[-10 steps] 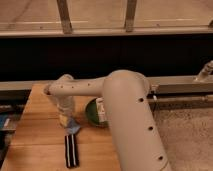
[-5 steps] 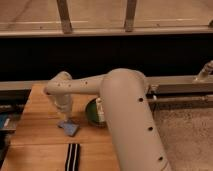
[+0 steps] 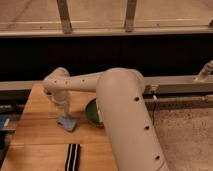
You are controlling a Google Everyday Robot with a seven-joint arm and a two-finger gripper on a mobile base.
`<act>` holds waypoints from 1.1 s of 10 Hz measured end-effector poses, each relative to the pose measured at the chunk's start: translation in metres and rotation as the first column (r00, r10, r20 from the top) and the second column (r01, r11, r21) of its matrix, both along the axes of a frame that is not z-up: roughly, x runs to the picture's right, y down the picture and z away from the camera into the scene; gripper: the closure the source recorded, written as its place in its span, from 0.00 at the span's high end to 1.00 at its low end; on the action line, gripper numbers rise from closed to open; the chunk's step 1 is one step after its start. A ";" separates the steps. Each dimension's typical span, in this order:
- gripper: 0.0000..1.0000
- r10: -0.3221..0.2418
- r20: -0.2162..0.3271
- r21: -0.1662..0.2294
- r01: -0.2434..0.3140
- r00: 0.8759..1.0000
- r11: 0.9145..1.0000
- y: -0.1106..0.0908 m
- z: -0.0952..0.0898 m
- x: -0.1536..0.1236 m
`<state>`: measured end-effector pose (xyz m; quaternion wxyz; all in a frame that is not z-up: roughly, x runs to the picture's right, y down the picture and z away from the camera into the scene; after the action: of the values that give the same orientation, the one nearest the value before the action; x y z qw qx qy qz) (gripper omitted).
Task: Wipe the white sponge on the table
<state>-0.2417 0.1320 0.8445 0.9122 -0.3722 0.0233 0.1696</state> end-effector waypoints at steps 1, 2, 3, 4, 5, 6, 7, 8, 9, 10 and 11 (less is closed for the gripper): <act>0.00 0.003 0.003 0.015 -0.003 1.000 1.000 -0.012 0.002 0.002; 0.00 0.004 0.002 0.027 -0.004 1.000 1.000 -0.021 0.003 0.005; 0.00 0.000 -0.002 0.040 0.000 1.000 0.999 -0.030 0.004 0.006; 0.00 0.000 -0.007 0.057 0.001 1.000 0.998 -0.041 0.006 0.008; 0.00 0.010 -0.015 0.060 -0.009 1.000 0.998 -0.050 0.008 0.015; 0.00 0.025 -0.043 0.071 -0.022 0.999 0.997 -0.064 0.017 0.036; 0.00 0.040 -0.057 0.074 -0.036 0.998 0.997 -0.074 0.022 0.047; 0.00 0.061 -0.060 0.071 -0.056 0.996 0.996 -0.080 0.028 0.055; 0.00 0.072 -0.055 0.066 -0.069 0.996 0.995 -0.082 0.031 0.056; 0.00 0.075 -0.043 0.059 -0.072 0.996 0.996 -0.083 0.035 0.056; 0.00 0.067 -0.029 0.049 -0.065 0.997 0.997 -0.079 0.035 0.052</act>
<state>-0.1902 0.0529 0.8796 0.9143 -0.3482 0.0211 0.2058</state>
